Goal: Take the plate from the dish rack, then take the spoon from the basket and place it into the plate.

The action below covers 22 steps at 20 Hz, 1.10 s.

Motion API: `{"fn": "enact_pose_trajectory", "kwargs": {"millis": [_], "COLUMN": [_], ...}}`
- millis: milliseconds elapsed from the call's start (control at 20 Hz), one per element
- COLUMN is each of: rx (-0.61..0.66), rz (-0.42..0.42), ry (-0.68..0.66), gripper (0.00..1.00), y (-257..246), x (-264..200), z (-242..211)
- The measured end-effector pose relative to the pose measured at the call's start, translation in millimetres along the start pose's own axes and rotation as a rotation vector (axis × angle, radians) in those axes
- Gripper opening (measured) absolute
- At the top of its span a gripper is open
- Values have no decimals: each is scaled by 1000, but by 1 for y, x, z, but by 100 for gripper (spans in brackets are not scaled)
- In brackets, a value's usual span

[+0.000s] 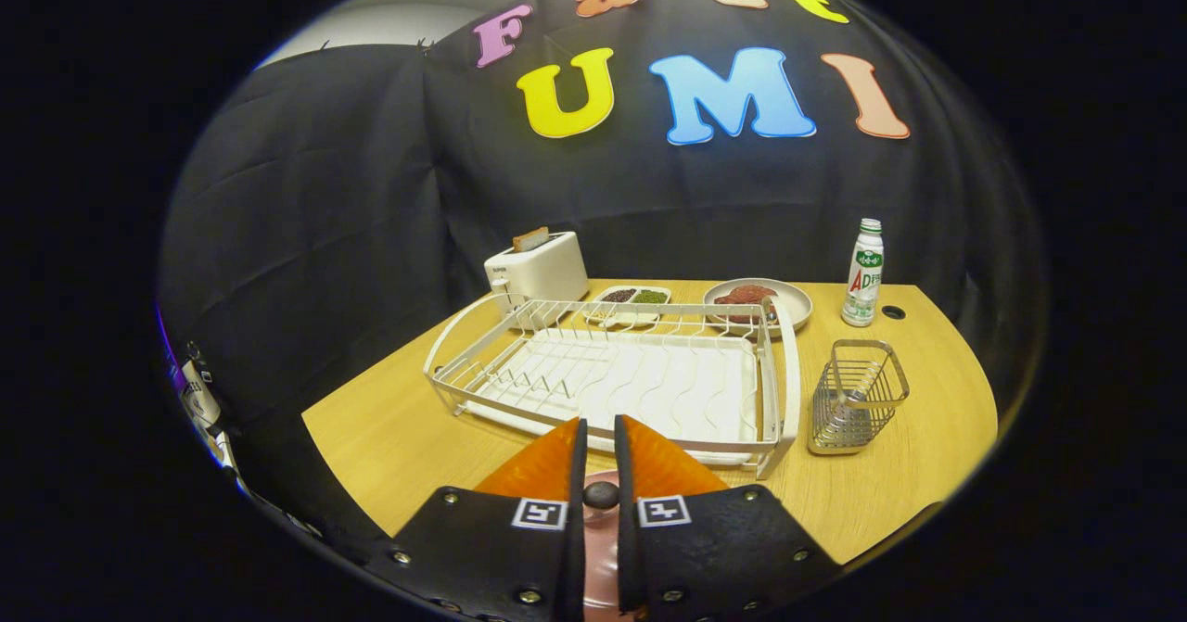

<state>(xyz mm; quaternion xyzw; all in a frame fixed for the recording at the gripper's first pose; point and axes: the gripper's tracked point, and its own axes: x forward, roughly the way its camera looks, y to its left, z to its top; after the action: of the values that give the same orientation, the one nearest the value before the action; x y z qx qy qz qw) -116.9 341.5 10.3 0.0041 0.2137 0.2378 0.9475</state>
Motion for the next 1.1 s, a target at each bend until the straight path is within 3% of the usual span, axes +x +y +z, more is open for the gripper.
{"fn": "enact_pose_trajectory", "kwargs": {"millis": [150, 200, 250, 750, 1100], "rx": [-14, -13, -15, -83, -84], "rz": [-30, -40, -48, -317, -470], "ry": [-6, -24, -53, -347, -410], "gripper": [19, 27, 29, 29, 31], "y": [-14, -20, -24, -117, -172], "x": [-9, -17, -24, -126, -177], "z": [3, 9, 19, 144, 165]}}
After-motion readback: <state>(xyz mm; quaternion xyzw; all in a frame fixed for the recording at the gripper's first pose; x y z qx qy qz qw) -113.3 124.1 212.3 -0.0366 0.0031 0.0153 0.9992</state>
